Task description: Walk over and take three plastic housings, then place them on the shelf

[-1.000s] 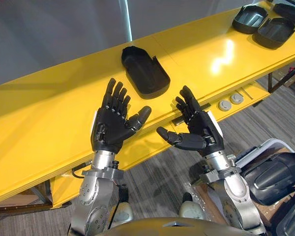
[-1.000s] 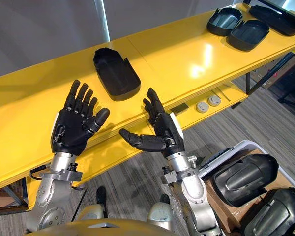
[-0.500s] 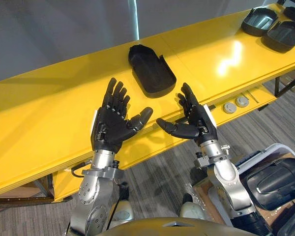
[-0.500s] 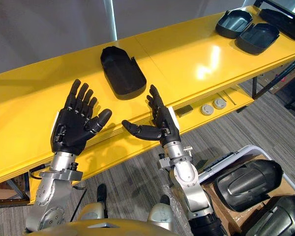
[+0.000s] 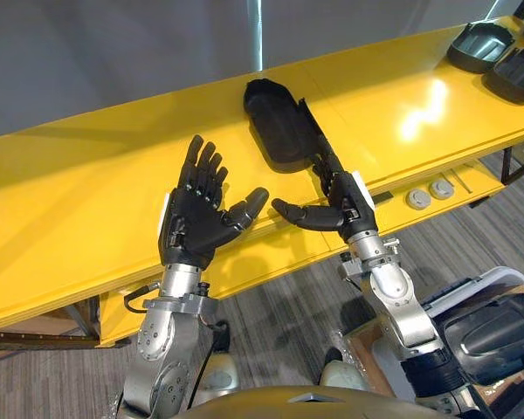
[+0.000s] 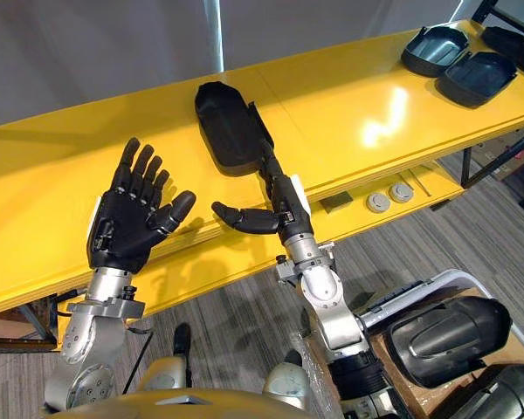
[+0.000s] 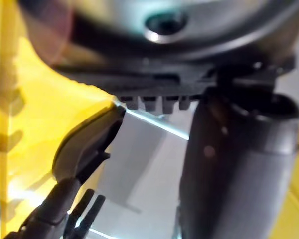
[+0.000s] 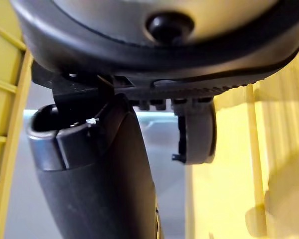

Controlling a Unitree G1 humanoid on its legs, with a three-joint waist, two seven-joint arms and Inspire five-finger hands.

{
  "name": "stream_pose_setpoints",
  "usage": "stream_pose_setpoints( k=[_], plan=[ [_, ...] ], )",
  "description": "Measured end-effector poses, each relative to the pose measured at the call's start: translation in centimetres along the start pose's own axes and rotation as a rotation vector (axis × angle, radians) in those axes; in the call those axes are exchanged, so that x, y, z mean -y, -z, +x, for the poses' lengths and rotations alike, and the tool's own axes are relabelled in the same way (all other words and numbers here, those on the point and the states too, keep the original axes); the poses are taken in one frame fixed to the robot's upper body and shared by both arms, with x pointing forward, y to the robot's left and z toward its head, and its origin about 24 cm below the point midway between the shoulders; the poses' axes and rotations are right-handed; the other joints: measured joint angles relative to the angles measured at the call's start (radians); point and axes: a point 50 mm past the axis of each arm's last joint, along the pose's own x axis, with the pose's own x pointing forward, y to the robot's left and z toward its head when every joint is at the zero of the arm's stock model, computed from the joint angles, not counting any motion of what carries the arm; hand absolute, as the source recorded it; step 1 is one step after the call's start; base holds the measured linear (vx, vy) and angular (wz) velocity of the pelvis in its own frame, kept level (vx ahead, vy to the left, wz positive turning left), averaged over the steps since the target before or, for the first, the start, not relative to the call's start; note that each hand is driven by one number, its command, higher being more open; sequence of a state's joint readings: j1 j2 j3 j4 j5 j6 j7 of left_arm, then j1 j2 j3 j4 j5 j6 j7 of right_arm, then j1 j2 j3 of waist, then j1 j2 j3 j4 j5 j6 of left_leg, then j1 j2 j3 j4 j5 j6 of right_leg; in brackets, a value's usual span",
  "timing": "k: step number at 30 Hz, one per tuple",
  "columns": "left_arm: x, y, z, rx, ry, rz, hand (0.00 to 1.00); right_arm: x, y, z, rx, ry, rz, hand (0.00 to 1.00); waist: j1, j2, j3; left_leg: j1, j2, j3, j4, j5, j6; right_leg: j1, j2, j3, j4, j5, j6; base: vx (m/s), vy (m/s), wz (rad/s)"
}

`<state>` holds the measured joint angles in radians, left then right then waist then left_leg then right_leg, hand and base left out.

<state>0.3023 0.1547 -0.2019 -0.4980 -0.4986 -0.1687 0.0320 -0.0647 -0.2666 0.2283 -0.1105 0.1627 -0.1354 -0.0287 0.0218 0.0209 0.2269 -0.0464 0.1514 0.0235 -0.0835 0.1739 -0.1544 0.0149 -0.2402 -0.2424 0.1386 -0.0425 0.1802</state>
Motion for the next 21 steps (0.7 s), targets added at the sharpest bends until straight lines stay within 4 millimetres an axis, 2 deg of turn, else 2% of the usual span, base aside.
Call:
stream_pose_setpoints(
  k=[5,21],
  plan=[
    [-0.8,0.4,0.1,-0.014,-0.029,0.018,1.0,0.0,0.0,1.0,-0.003,0.003,-0.007,1.0,0.004,0.0,0.004,-0.001,-0.001,-0.004,0.0,0.003,0.001,0.001,-0.001,-0.003,0.003,-0.002,-0.003,-0.01,-0.002,0.02],
    [-1.0,-0.1,0.6,0.022,-0.042,0.017,1.0,0.6,-1.1,3.1,0.046,0.034,-0.106,1.0,0.004,0.014,0.051,-0.018,-0.002,-0.02,0.0,0.016,0.002,-0.03,-0.006,-0.011,0.055,-0.024,-0.004,-0.02,-0.004,0.02]
  ],
)
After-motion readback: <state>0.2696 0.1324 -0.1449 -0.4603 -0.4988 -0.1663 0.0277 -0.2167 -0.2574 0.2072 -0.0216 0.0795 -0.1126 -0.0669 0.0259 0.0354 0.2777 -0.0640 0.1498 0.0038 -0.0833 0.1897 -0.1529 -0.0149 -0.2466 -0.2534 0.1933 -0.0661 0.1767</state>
